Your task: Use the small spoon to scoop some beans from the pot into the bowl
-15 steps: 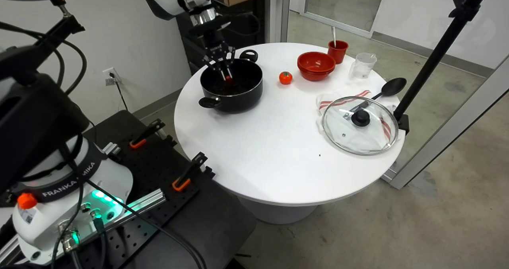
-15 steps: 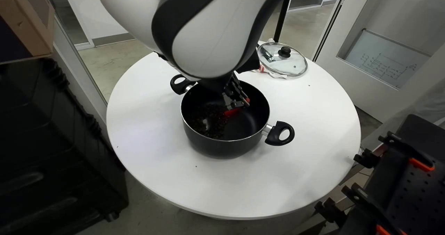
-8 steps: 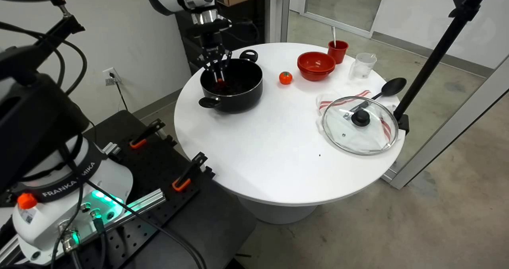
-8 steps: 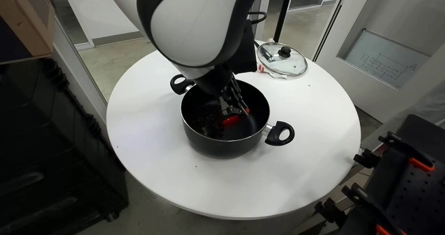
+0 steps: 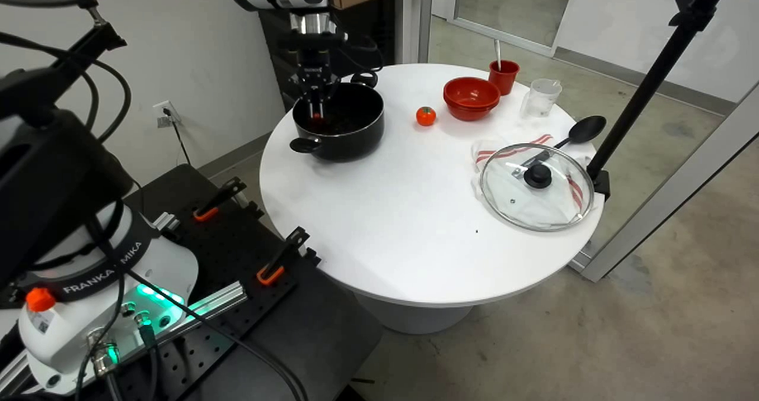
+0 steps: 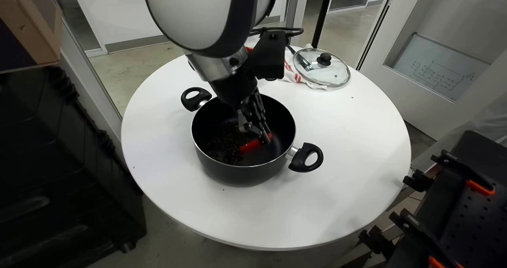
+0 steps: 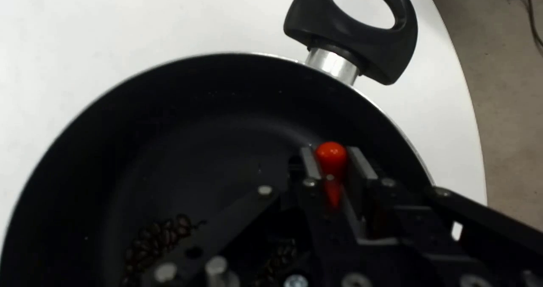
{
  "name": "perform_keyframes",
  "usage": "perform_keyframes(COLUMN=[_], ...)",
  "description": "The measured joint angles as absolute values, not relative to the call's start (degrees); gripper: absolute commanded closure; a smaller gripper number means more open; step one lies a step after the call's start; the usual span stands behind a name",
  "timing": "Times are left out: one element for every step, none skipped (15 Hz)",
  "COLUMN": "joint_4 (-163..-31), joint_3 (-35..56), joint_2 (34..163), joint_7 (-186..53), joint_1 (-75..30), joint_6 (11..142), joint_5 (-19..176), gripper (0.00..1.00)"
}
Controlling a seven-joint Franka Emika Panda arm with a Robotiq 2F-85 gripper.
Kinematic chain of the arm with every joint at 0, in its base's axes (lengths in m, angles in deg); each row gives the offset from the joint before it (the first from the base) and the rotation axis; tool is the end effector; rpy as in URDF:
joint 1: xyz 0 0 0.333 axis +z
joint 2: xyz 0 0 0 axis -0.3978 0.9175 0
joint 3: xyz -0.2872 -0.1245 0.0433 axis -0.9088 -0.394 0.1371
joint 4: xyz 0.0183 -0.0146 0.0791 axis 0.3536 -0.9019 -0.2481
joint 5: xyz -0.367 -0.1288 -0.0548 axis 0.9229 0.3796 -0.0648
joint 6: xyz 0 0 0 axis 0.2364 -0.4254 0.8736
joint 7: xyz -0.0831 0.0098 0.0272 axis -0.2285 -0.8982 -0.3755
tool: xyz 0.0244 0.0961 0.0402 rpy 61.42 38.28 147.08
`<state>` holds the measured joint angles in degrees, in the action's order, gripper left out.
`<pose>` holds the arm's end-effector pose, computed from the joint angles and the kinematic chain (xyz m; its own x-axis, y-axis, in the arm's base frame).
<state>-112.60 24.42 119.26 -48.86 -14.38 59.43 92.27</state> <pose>0.5469 0.1724 0.1347 0.6503 0.6055 -0.4587 0.6674 -0.7439 -0.0358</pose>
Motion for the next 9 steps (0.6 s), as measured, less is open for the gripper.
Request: perform_keyframes(joint_4=[-112.4, -112.1, -111.8, -111.5, -111.2, -110.8, -110.5, -110.2, -109.9], joint_3=[24.7, 24.9, 25.1, 25.3, 25.4, 25.4, 25.4, 25.4, 25.4], joint_2=[119.3, 119.4, 119.5, 119.5, 119.5, 119.5, 119.5, 119.6, 119.6], joint_7=[-48.3, -47.9, -47.6, -47.4, -47.4, -47.3, -47.3, -47.3, -47.3], joint_1=[-14.6, -14.9, -15.1, -15.3, -15.4, -15.5, -15.5, -15.6, -15.7], joint_6=[60.1, 60.7, 61.4, 62.0, 62.4, 62.7, 63.1, 63.4, 63.7], joint_5=[90.8, 89.4, 88.1, 86.9, 86.0, 85.3, 84.6, 84.2, 83.9], gripper=[0.95, 0.95, 0.95, 0.95, 0.95, 0.95, 0.95, 0.95, 0.95])
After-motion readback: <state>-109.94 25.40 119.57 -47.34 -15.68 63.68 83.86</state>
